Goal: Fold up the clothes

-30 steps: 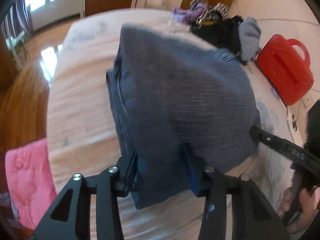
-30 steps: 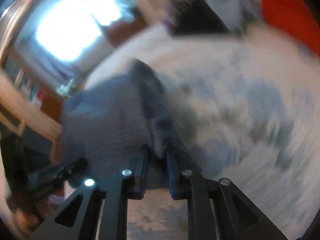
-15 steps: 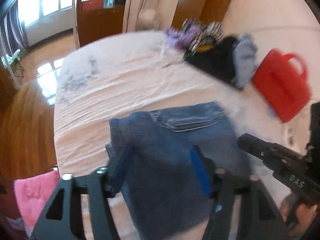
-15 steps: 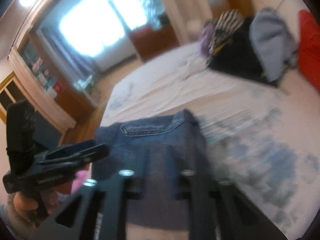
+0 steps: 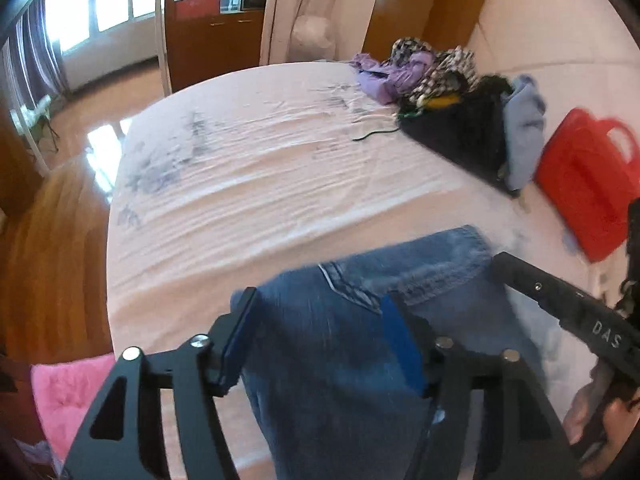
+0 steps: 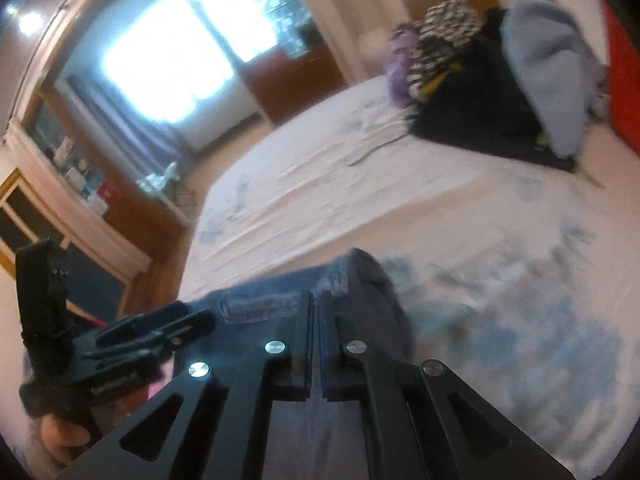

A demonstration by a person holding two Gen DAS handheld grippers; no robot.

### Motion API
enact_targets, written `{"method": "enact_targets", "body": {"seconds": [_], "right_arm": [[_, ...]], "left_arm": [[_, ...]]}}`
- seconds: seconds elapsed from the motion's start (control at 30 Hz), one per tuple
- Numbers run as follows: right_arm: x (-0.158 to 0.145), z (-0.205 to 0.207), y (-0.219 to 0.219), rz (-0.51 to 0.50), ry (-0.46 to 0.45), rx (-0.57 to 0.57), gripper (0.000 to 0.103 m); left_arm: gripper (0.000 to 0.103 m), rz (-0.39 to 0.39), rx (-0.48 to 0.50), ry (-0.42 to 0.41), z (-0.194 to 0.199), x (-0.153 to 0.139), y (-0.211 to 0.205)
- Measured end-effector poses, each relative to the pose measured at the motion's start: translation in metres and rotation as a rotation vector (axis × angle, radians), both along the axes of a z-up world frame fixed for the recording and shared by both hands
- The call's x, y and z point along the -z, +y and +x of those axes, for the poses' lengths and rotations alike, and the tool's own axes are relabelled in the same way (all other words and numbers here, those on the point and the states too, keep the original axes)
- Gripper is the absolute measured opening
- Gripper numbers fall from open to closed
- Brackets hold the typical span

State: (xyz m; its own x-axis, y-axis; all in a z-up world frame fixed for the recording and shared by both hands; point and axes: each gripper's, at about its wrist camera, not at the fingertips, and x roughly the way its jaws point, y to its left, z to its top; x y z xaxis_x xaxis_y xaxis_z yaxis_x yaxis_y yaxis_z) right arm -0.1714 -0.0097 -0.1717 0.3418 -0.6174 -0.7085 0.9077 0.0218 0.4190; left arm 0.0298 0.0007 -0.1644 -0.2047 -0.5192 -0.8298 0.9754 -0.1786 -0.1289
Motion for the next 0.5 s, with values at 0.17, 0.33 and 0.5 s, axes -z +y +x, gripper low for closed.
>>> {"method": "enact_targets", "body": {"seconds": [0.17,0.33,0.5], "right_arm": [[0.049,-0.007,-0.019,0.106,-0.033,0.070,0.000],[0.031,-0.017,0.002,0.021,-0.057,0.123,0.006],[0.004,-0.037,0.072,-0.149,-0.129,0.224,0.008]], "left_arm": [[0.079,0.039,-0.038,-0.033,0.003,0.023,-0.004],[0.087,-0.011,-0.070,0.027,0.017,0.011,0.017],[0.085,-0.040,-0.080,0.069,0.022,0.007,0.042]]}}
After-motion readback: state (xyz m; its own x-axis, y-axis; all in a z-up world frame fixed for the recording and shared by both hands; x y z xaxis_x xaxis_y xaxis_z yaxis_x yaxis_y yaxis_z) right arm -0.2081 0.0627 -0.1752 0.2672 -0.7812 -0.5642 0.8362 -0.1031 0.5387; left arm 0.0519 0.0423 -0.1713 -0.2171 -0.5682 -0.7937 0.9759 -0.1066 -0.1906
